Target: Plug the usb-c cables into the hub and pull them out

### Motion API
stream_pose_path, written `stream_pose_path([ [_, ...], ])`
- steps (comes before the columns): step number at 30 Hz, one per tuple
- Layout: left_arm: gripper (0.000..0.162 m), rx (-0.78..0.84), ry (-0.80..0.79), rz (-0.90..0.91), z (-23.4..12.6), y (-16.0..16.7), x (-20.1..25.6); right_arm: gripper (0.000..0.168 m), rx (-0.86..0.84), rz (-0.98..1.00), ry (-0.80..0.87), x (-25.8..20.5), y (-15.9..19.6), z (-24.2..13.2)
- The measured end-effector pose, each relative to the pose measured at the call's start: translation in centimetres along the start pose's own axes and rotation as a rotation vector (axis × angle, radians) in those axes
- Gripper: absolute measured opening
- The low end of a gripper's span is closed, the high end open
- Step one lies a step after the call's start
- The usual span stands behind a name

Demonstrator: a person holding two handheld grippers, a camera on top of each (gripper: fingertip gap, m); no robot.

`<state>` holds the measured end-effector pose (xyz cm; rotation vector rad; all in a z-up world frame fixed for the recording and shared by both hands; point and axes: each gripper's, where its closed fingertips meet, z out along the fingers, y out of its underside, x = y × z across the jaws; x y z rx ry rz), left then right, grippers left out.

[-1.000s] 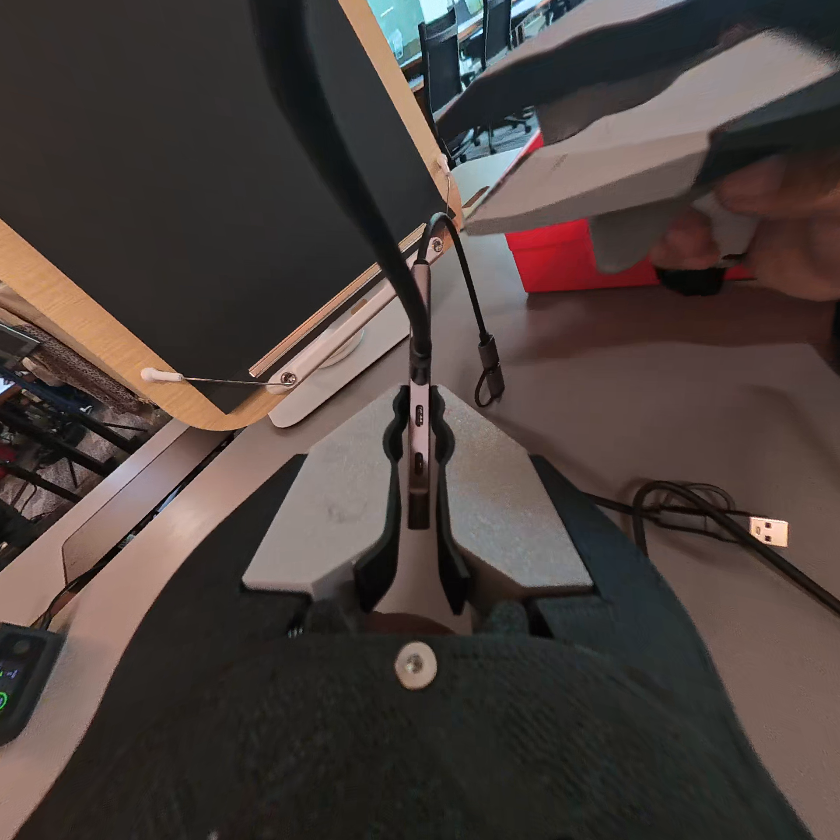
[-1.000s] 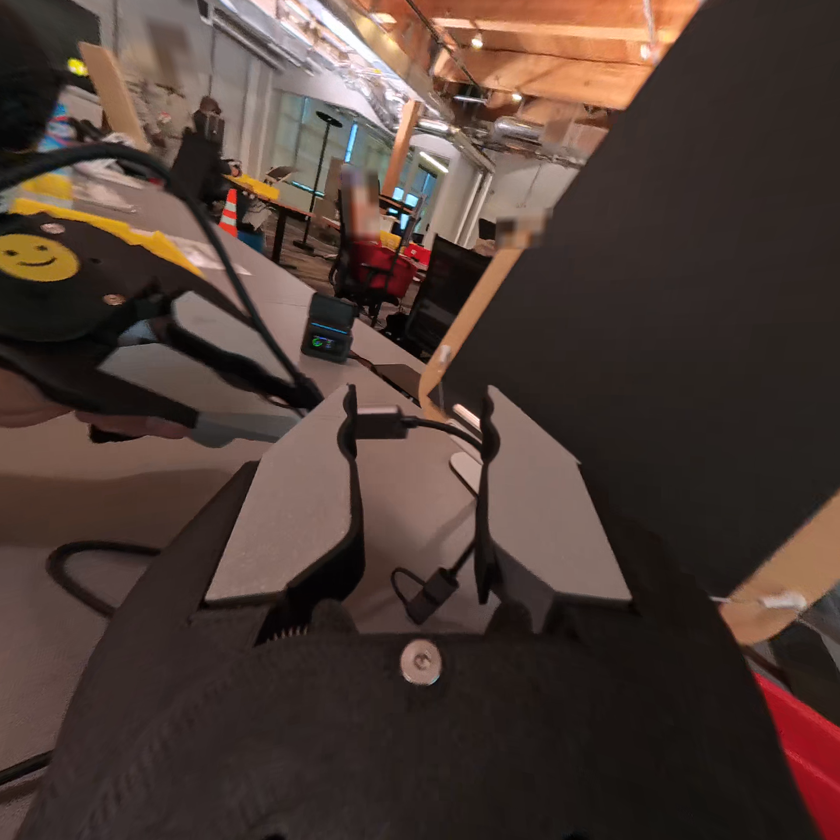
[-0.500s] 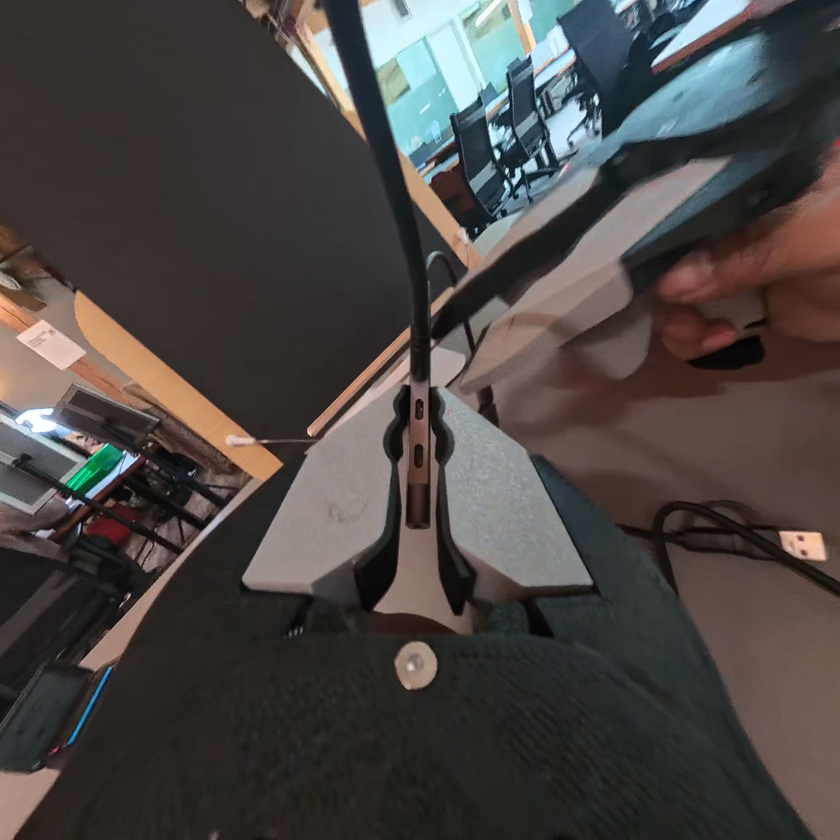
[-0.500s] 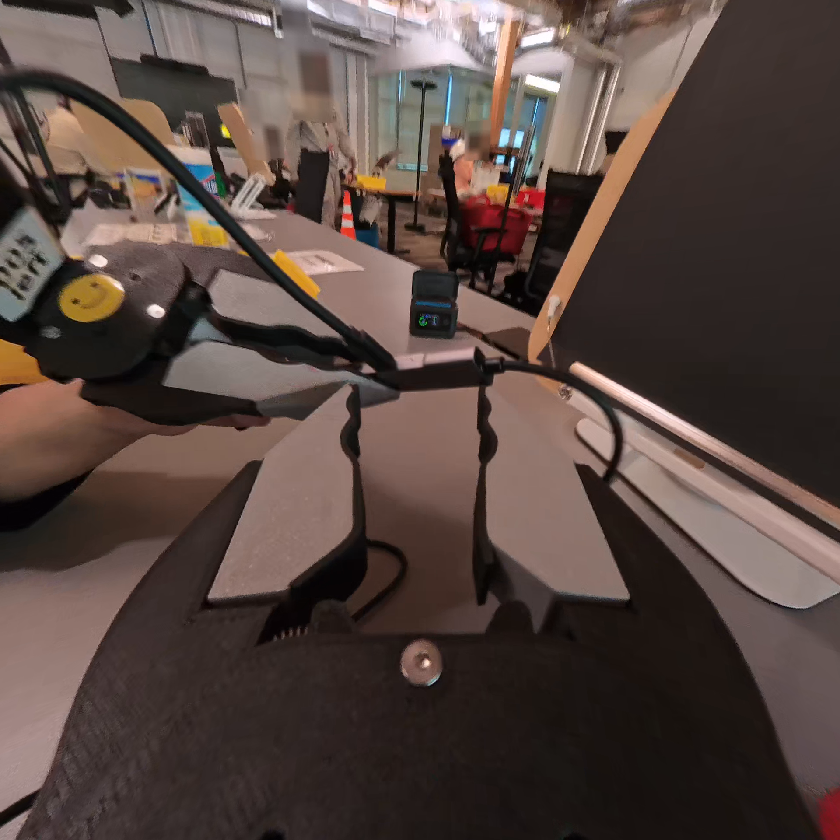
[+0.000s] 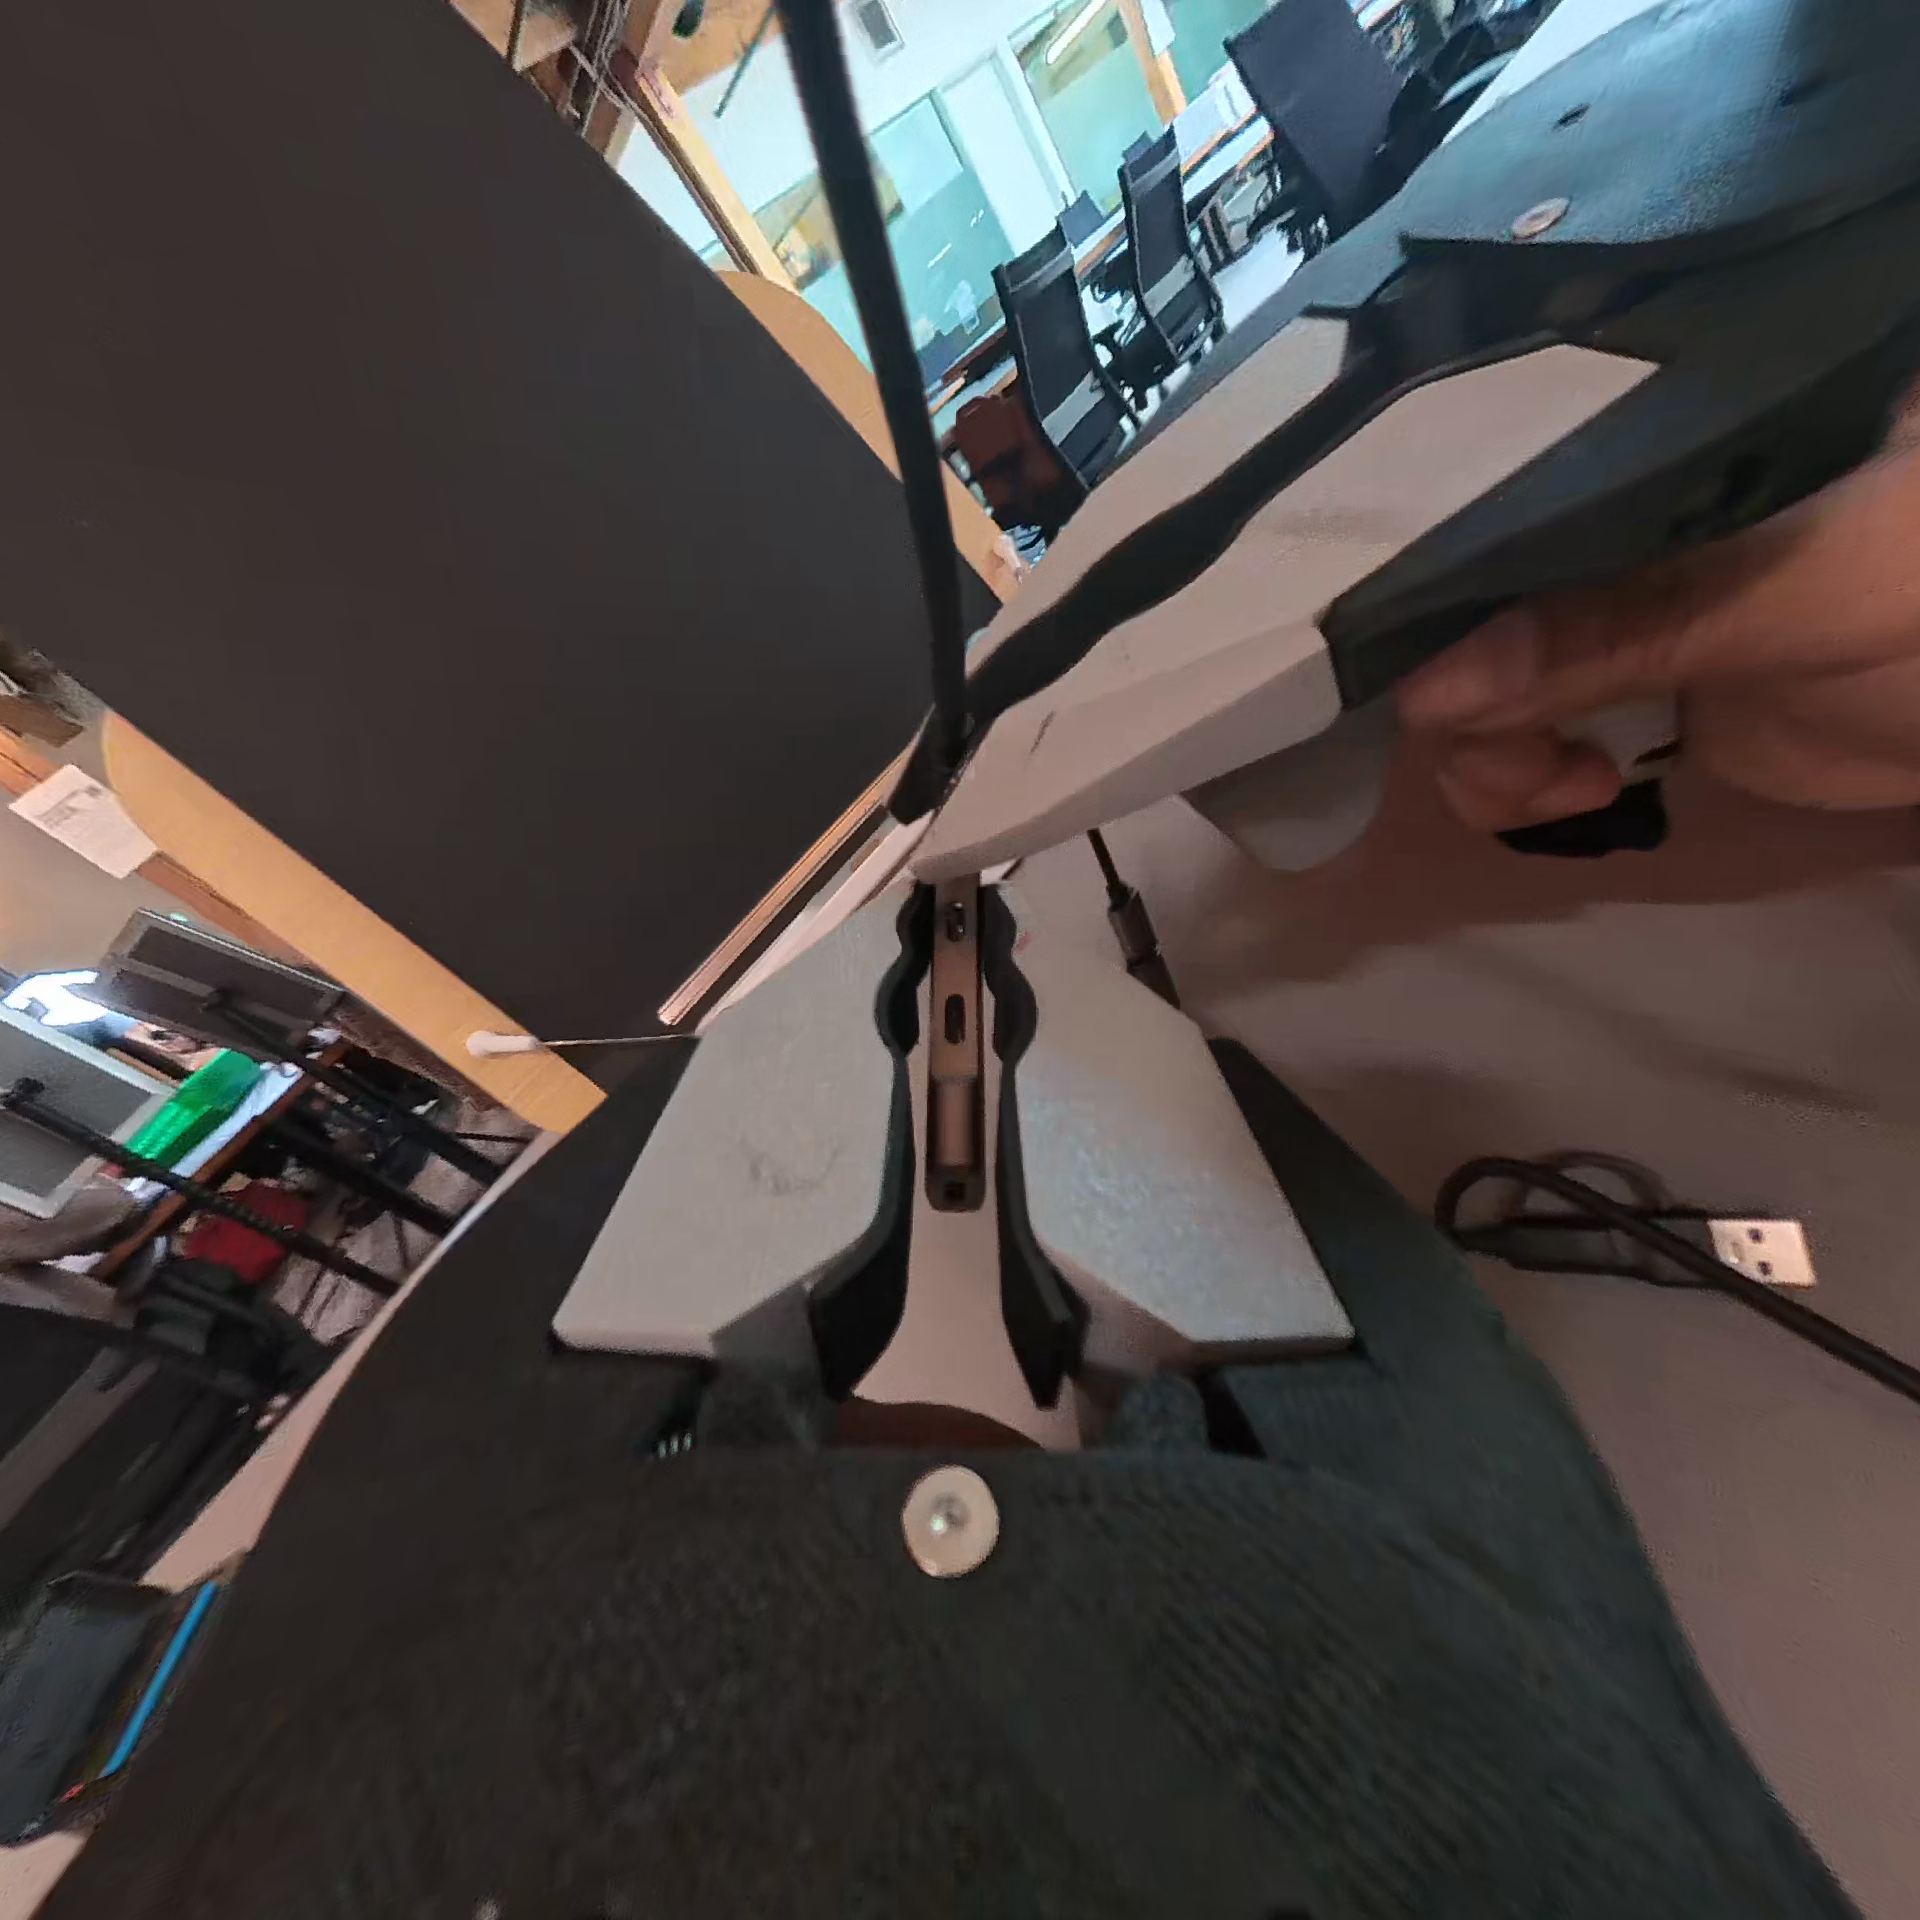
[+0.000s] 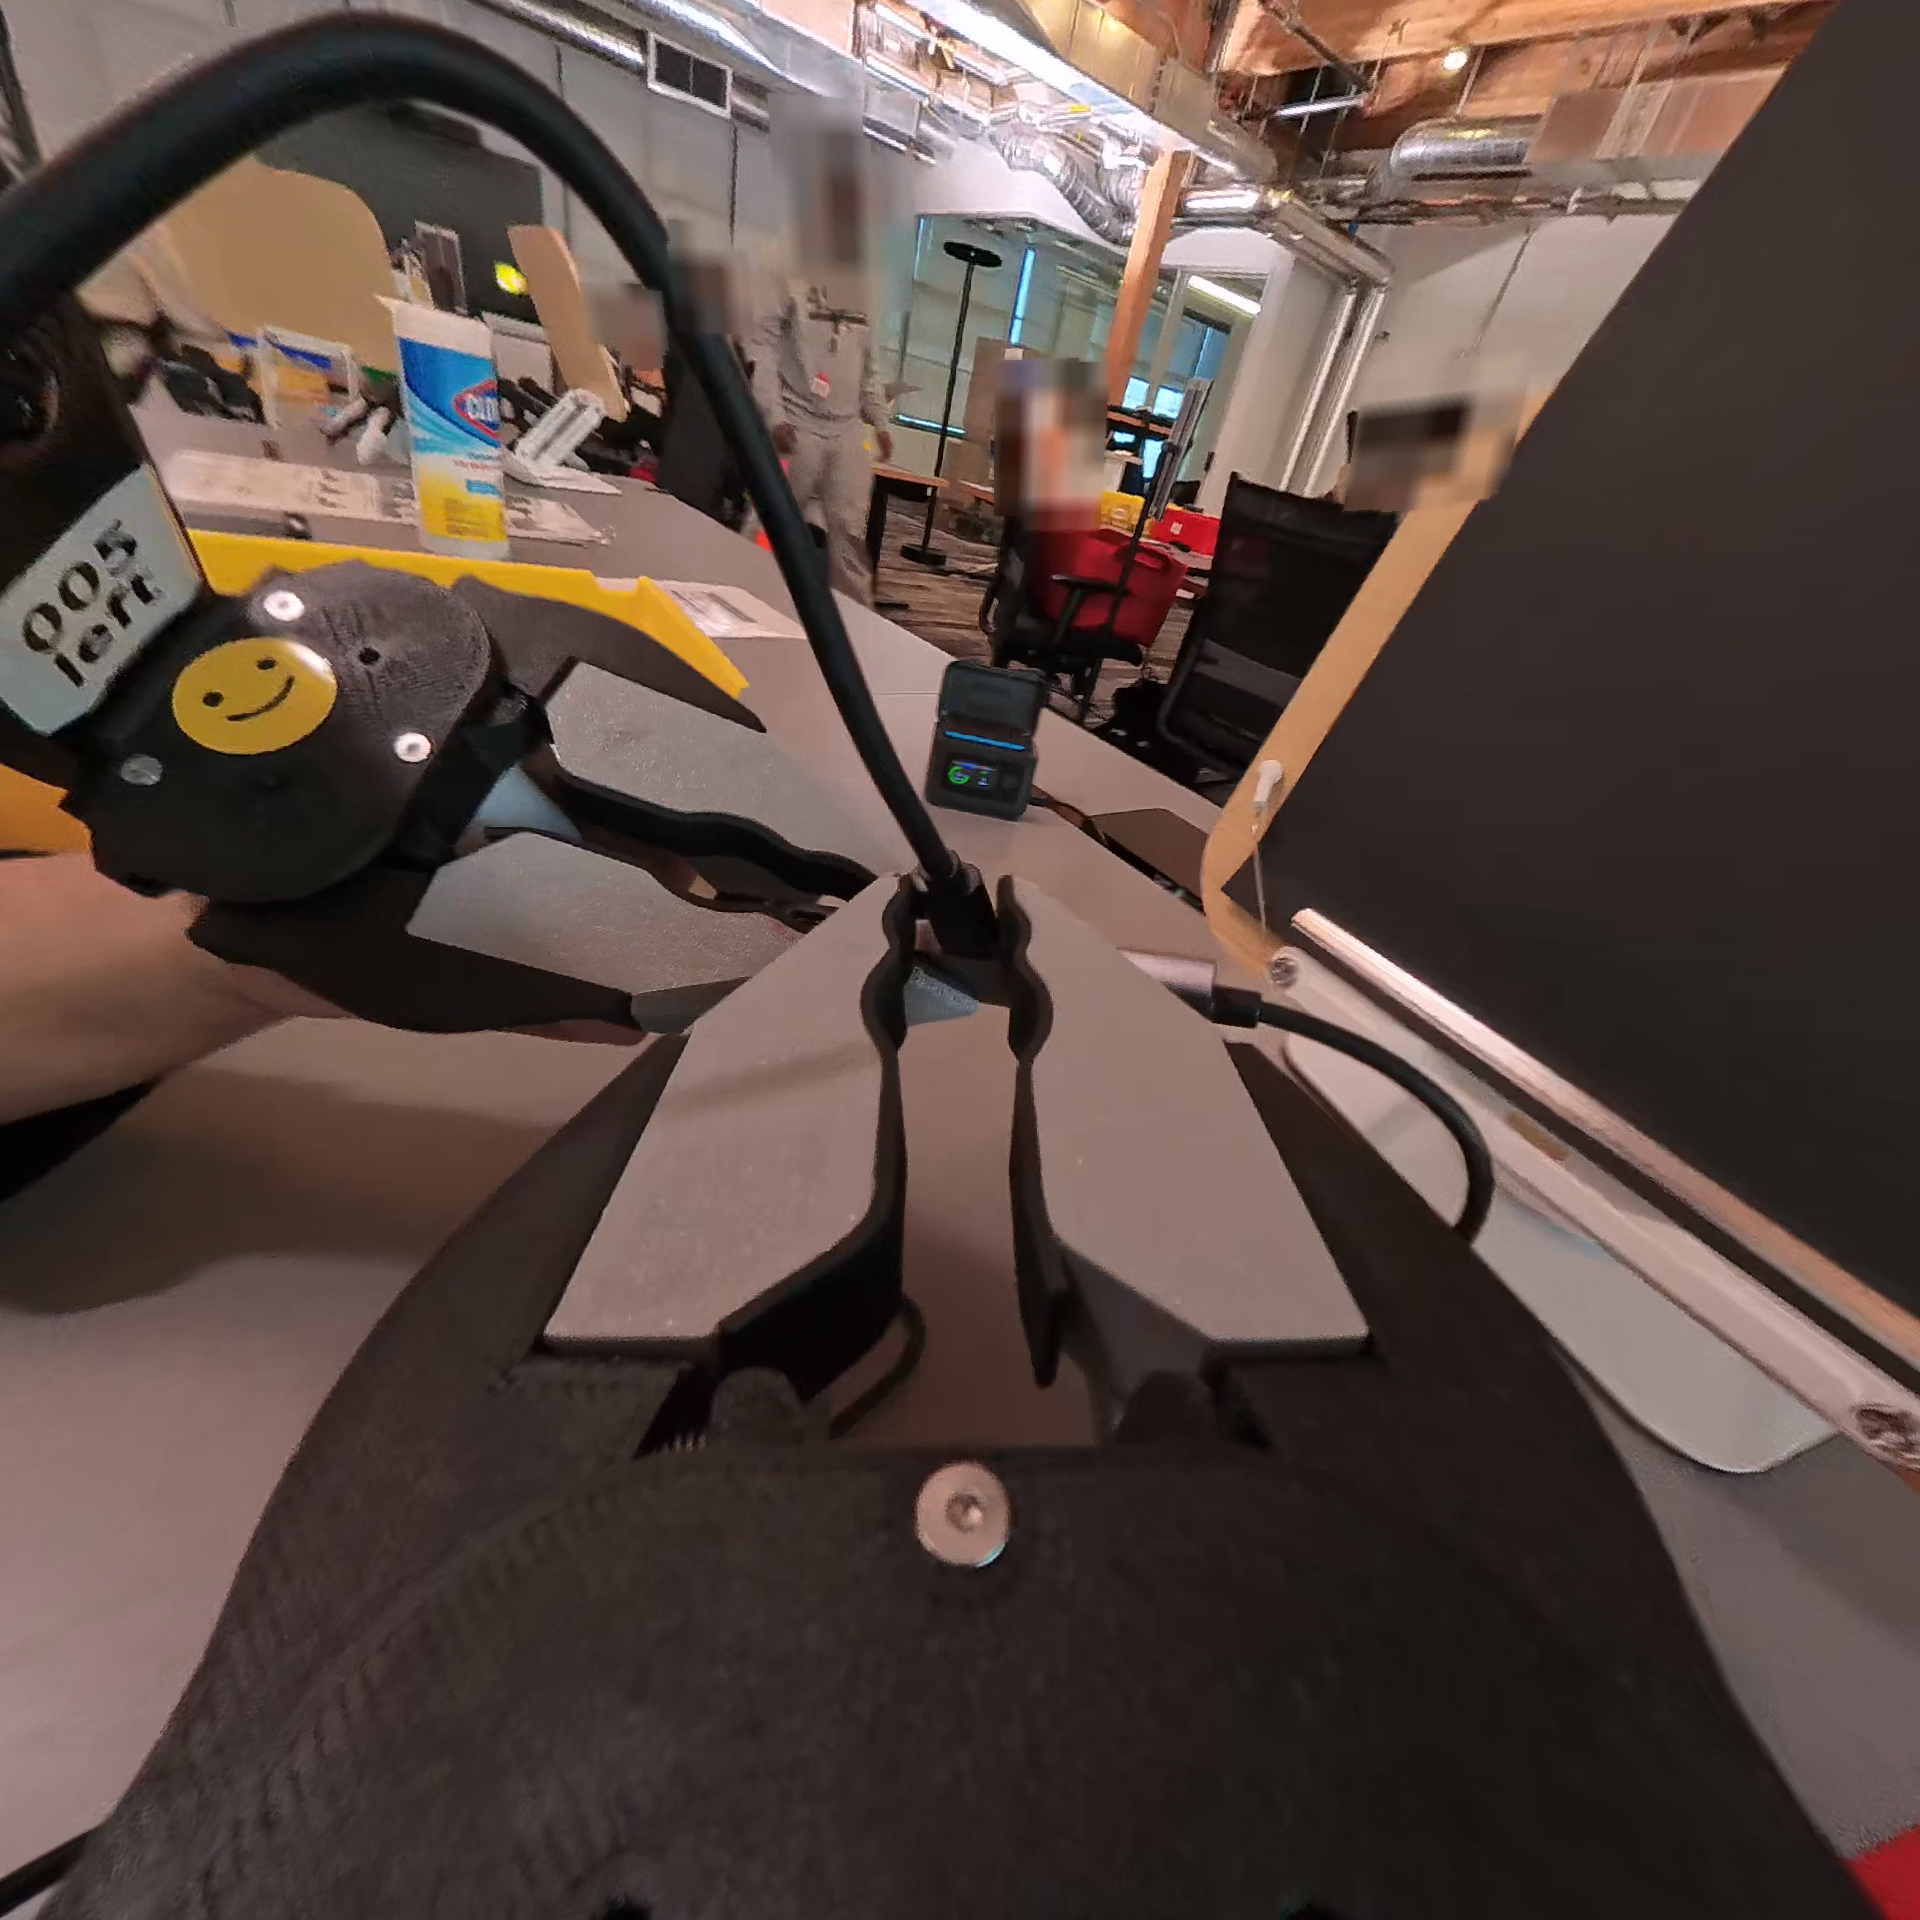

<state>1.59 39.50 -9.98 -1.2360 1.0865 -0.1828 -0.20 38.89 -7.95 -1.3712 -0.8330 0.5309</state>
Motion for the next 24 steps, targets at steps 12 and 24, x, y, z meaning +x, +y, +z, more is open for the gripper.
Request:
stream_pose_path([
  [12,0.023,0.043,0.029,-0.021,0.2,-0.4,0.9,0.014,0.130,0.463,-0.265,0.5,-1.3,-1.0],
  [24,0.007,0.052,-0.124,0.064,0.0,-1.1,-0.4,0.015,0.137,0.501,-0.262,0.6,-1.3,-0.7],
])
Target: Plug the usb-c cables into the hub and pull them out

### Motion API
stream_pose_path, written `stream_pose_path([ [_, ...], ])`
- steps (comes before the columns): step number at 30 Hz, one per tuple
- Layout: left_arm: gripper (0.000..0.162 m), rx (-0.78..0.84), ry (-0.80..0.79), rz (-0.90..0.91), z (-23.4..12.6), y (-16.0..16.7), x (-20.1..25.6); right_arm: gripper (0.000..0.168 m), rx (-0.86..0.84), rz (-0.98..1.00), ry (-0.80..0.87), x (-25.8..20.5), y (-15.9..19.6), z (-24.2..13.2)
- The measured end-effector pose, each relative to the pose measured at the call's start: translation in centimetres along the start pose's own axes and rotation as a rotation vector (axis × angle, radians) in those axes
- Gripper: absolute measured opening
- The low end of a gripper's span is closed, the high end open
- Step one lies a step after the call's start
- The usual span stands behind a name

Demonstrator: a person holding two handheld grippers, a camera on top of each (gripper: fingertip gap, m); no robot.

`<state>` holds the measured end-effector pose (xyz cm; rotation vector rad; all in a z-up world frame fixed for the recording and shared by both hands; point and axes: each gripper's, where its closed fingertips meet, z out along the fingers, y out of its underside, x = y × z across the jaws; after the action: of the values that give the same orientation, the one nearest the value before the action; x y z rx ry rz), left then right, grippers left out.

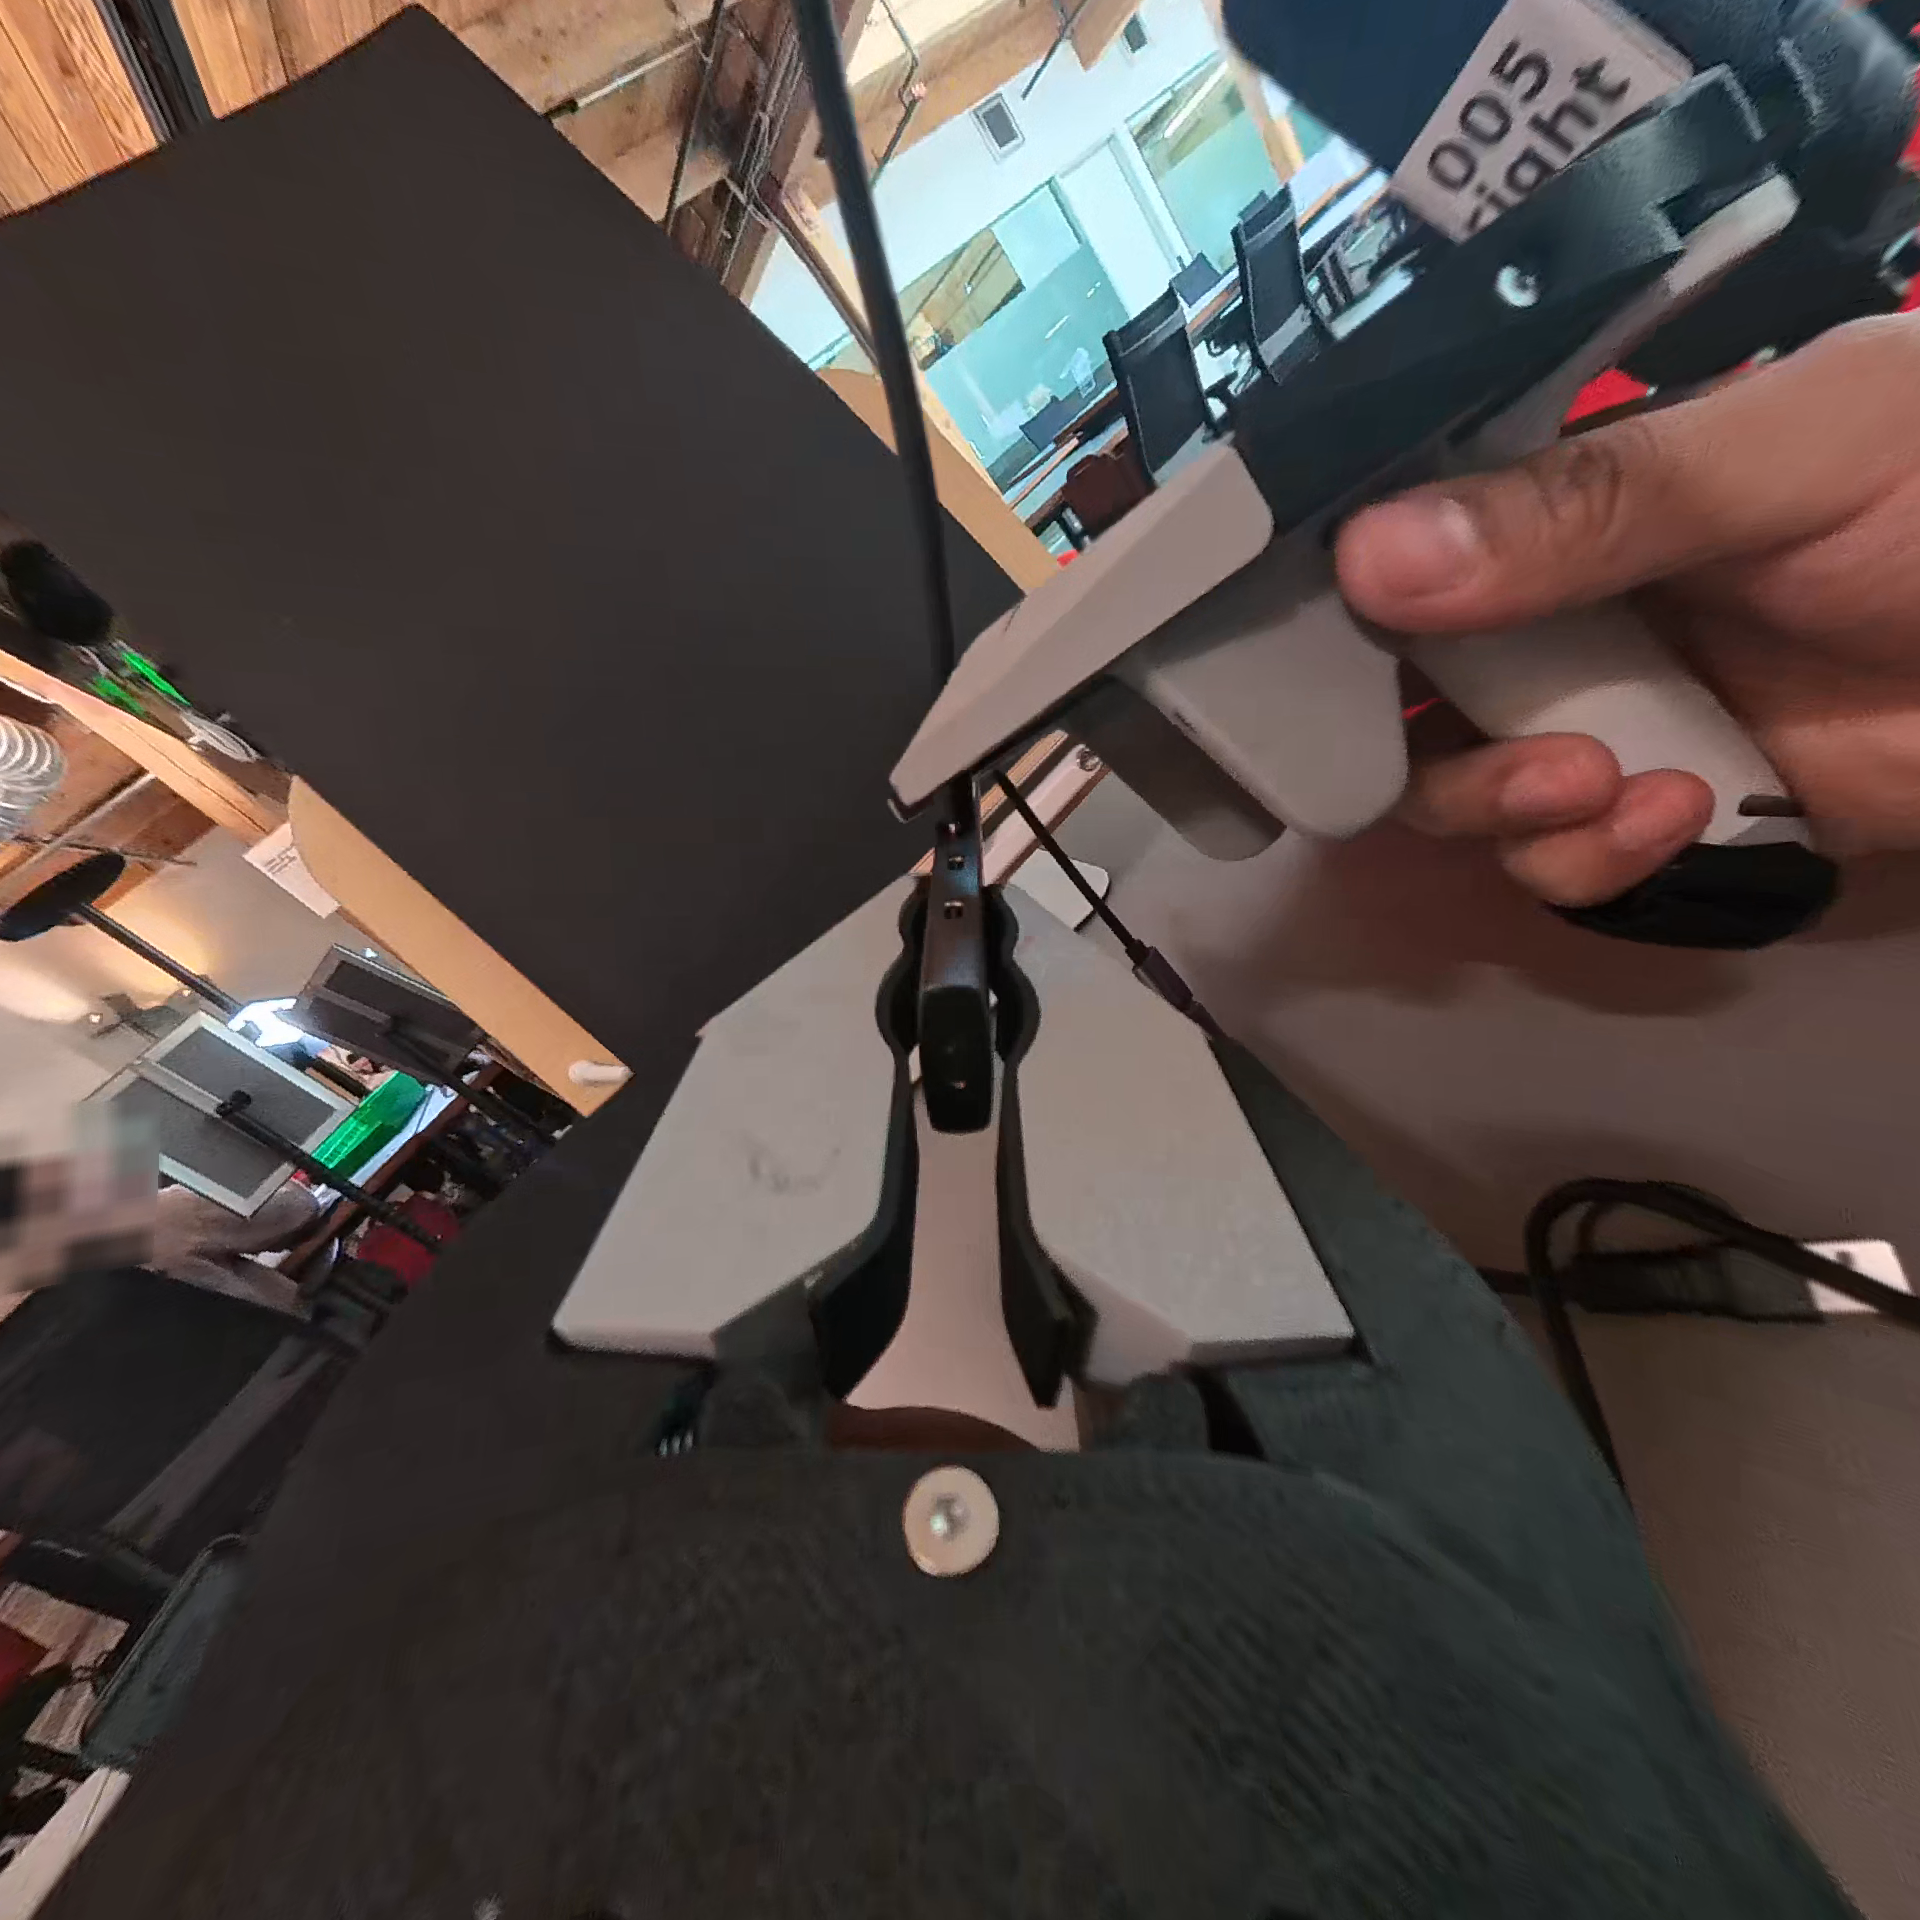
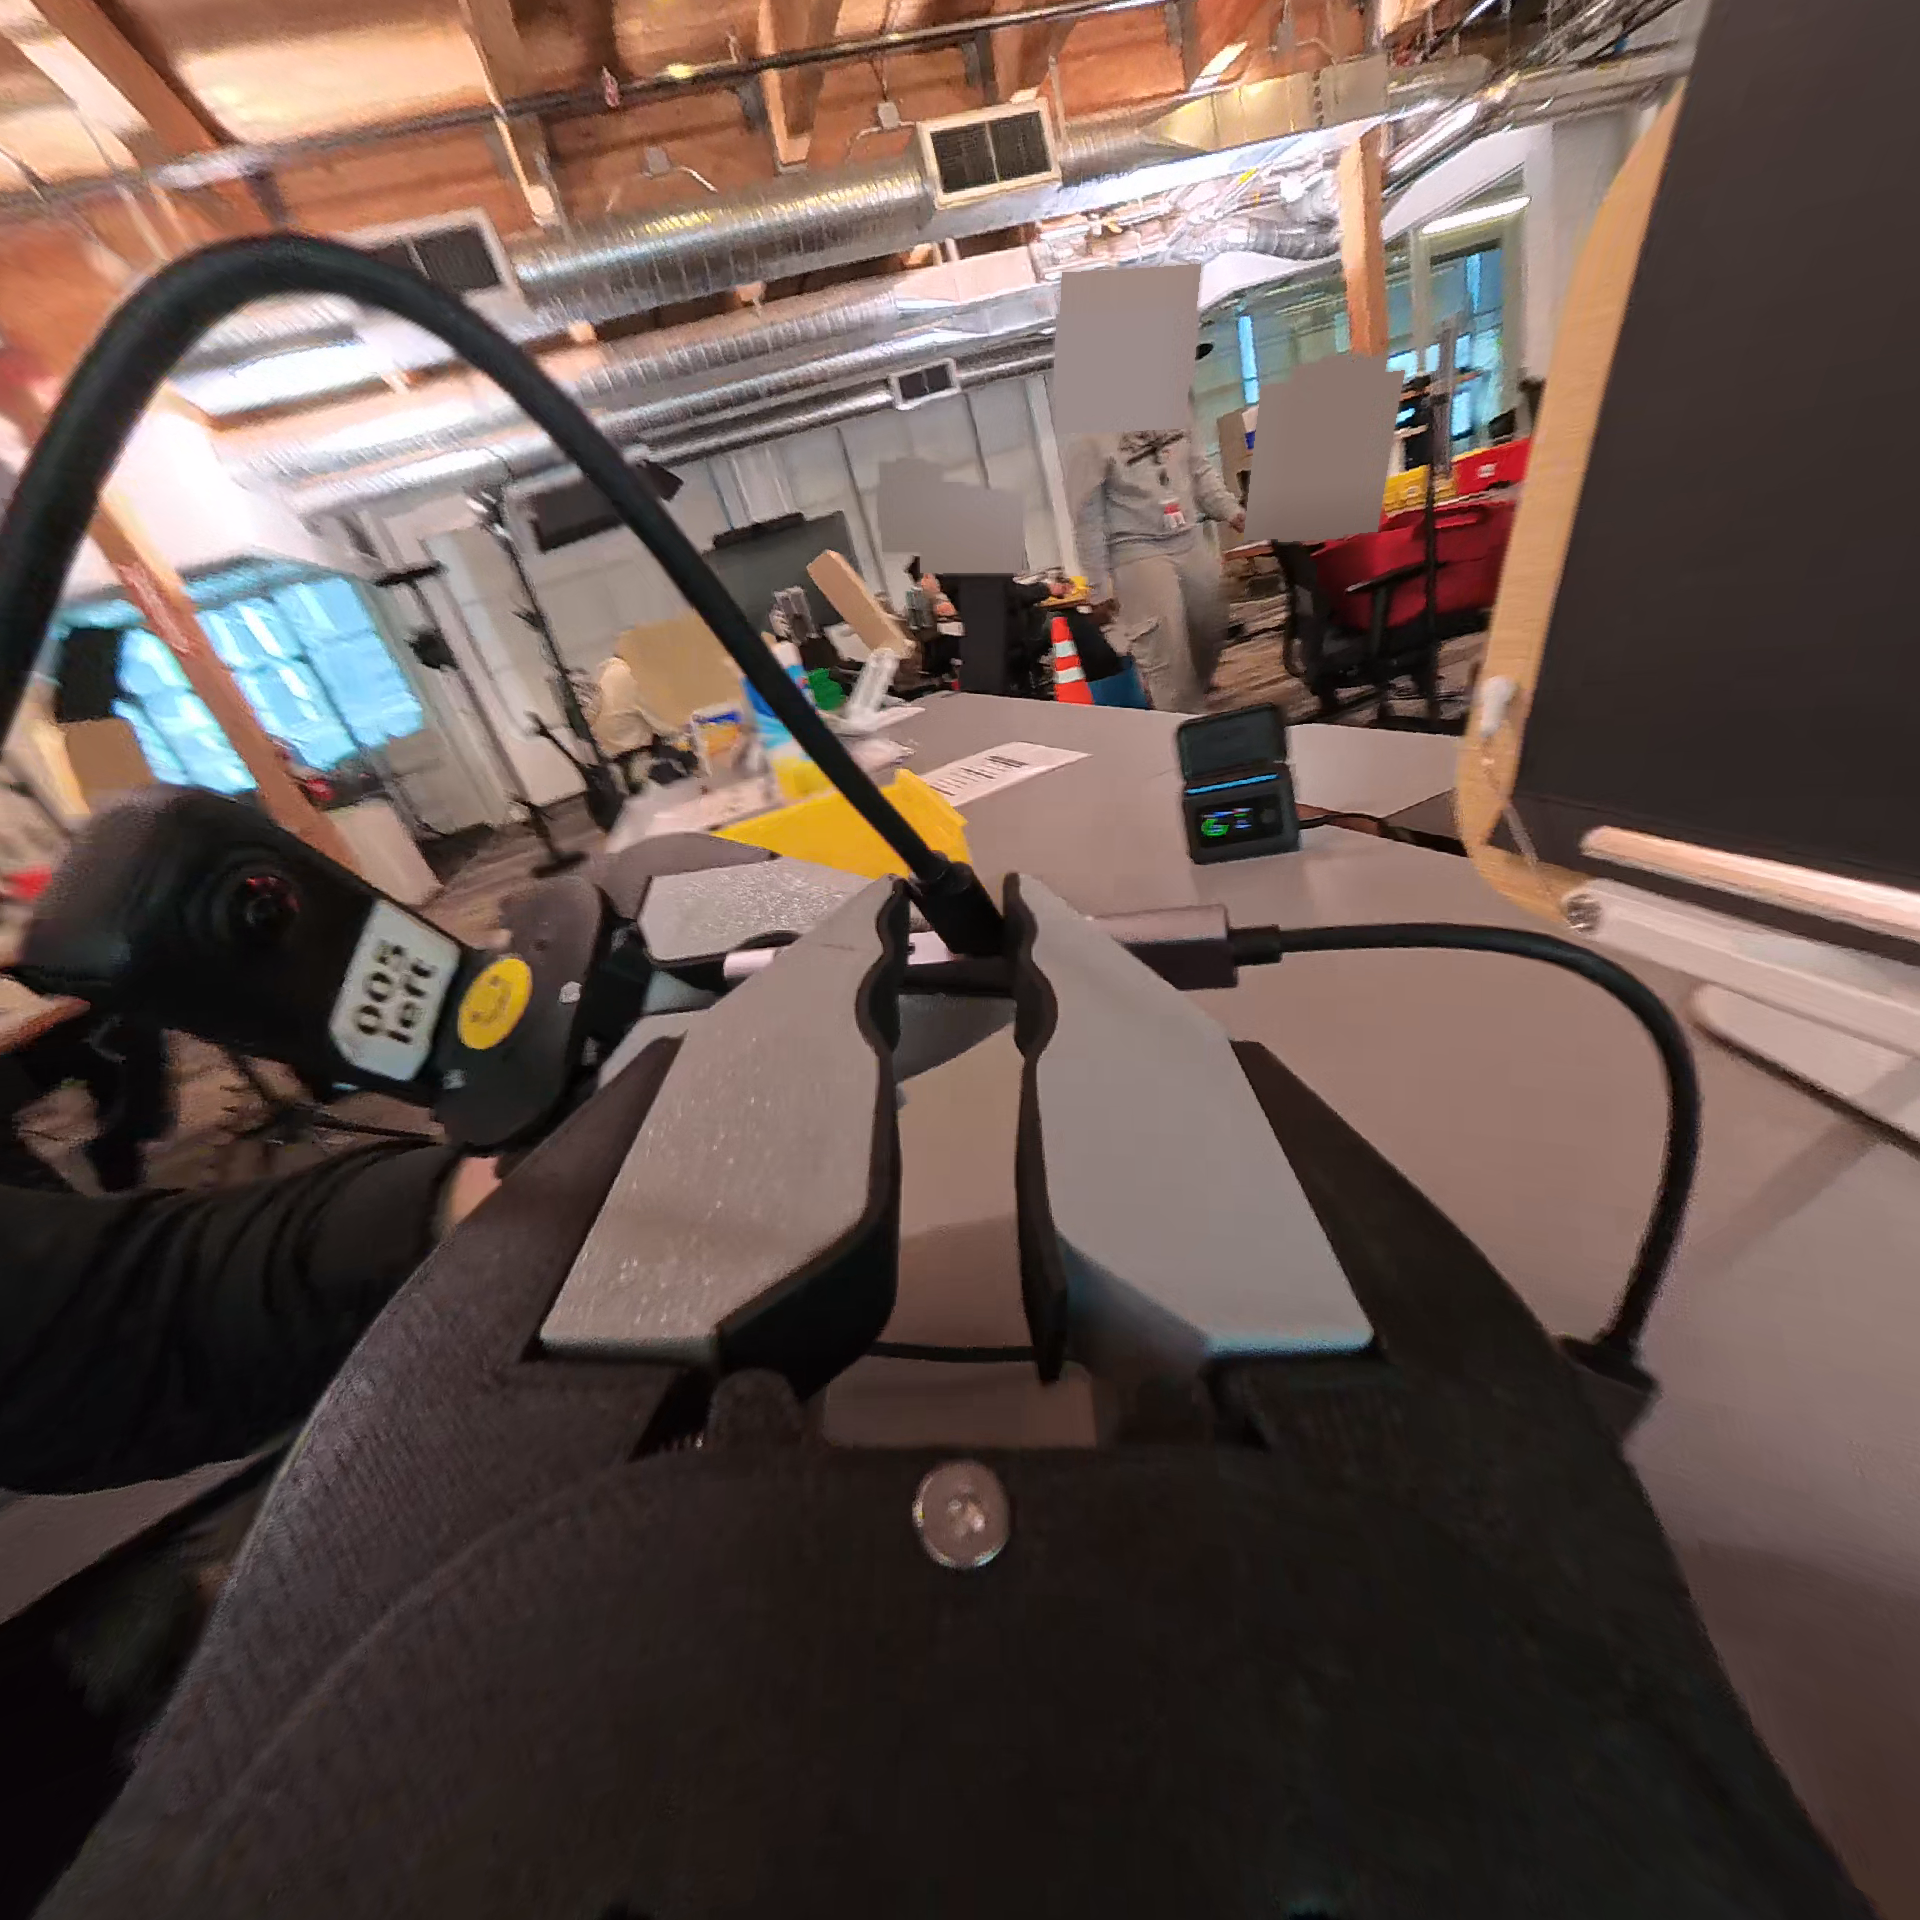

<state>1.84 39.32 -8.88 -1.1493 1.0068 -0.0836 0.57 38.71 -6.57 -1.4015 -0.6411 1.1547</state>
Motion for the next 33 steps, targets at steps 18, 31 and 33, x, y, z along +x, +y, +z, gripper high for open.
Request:
stream_pose_path([
  [18,0.008,0.009,0.048,-0.108,0.5,0.1,1.1,0.011,-0.046,-0.205,0.149,0.7,1.1,0.0],
  [31,0.008,-0.071,0.049,-0.081,0.8,0.8,1.6,0.010,-0.088,-0.169,0.156,1.4,1.8,-0.5],
  [33,0.008,-0.074,0.060,-0.099,1.0,1.0,1.8,0.010,-0.099,-0.182,0.175,1.7,2.0,-0.5],
])
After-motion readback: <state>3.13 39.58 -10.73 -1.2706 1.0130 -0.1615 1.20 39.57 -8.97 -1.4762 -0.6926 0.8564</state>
